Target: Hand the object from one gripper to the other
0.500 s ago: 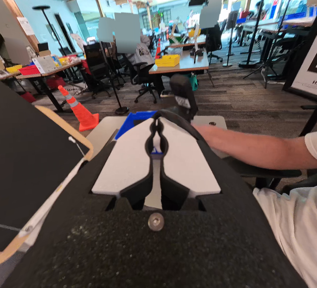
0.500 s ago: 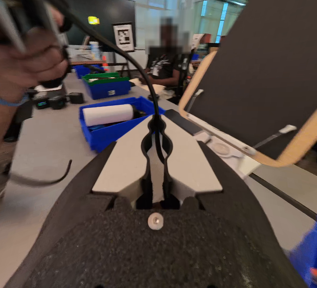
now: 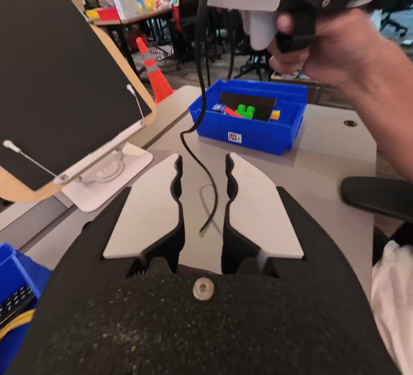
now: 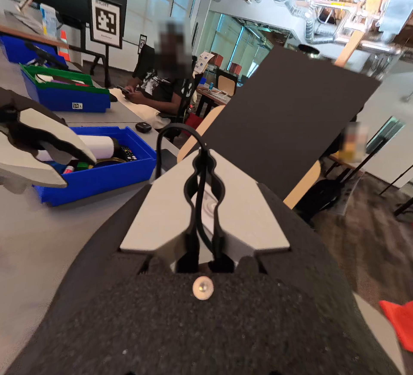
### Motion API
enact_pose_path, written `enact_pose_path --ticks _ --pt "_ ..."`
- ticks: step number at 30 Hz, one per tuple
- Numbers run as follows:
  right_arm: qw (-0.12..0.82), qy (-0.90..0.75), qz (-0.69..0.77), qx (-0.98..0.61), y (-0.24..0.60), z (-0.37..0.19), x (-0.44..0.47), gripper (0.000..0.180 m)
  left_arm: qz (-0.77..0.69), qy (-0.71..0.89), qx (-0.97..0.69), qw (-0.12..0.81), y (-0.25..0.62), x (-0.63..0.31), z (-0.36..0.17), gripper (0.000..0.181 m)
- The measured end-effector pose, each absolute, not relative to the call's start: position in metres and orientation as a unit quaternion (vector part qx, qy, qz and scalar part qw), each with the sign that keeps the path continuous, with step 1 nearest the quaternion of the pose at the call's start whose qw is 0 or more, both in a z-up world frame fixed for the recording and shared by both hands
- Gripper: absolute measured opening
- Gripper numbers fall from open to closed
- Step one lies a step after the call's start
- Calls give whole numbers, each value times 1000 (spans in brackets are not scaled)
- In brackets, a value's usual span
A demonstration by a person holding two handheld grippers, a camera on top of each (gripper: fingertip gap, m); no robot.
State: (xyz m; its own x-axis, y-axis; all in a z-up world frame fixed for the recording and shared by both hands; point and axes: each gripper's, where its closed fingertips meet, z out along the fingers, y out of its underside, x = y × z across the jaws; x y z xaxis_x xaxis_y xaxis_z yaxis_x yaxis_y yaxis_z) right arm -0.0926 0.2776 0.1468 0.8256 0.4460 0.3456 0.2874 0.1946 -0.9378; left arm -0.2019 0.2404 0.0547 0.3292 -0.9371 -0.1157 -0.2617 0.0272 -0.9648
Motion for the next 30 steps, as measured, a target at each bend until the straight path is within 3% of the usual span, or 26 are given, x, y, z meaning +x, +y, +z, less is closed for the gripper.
enact_pose_path --ticks 1,8,12,17,22,26,28,30 --pt "719 -298 46 -626 278 157 -96 2 -332 484 -611 531 236 -201 63 40" --pt "714 -330 100 -610 279 216 -126 3 -341 513 -554 561 212 -201 85 44" --pt "687 -382 188 -589 259 225 -153 2 -352 479 -528 607 225 -219 119 36" --pt "645 -463 313 -522 217 229 -182 2 -394 479 -510 596 239 -228 164 34" --pt "632 -469 332 -520 219 223 -196 3 -433 571 -473 512 217 -197 156 35" --pt "620 -470 343 -526 224 217 -206 2 -389 582 -487 521 226 -173 145 36" --pt "615 -471 344 -530 225 213 -209 2 -386 578 -486 530 230 -166 146 28" --pt "616 -470 344 -531 225 212 -211 2 -390 576 -478 537 232 -164 149 7"
